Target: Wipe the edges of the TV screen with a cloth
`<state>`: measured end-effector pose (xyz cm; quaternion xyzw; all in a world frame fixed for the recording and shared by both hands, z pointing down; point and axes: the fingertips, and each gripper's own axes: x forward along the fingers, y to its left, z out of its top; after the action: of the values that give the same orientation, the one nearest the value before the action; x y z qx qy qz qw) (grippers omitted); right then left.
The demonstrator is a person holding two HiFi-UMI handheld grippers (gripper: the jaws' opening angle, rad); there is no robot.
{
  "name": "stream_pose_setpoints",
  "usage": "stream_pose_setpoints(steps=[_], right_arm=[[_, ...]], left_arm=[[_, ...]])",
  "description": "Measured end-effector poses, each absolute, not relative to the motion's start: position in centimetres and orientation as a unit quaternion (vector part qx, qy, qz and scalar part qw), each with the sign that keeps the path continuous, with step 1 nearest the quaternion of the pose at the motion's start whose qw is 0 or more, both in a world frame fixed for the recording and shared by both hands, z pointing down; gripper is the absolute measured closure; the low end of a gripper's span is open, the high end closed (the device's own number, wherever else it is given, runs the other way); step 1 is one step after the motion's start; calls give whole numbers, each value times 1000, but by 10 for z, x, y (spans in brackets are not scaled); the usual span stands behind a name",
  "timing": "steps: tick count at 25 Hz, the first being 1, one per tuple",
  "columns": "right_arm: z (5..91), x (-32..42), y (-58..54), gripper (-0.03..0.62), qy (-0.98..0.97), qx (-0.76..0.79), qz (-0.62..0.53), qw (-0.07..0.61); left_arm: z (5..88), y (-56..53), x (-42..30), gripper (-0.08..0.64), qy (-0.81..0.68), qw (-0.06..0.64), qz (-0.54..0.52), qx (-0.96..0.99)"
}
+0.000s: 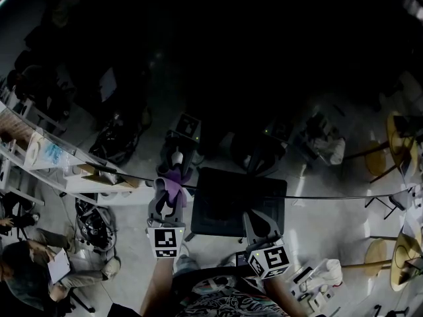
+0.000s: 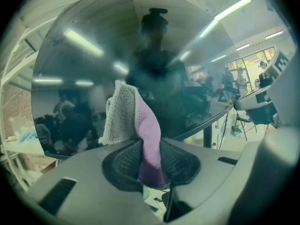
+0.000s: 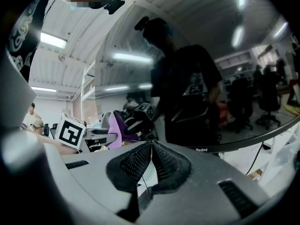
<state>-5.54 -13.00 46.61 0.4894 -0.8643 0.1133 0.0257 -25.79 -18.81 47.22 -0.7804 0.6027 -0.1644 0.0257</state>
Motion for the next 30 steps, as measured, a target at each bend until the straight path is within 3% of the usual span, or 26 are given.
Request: stream_pose_setpoints(steps=[30], right_arm=[[472,-38,-112,563,-821,559,98,58]], left_arm=[[479,-189,-253,459,573,47,-170,-800]])
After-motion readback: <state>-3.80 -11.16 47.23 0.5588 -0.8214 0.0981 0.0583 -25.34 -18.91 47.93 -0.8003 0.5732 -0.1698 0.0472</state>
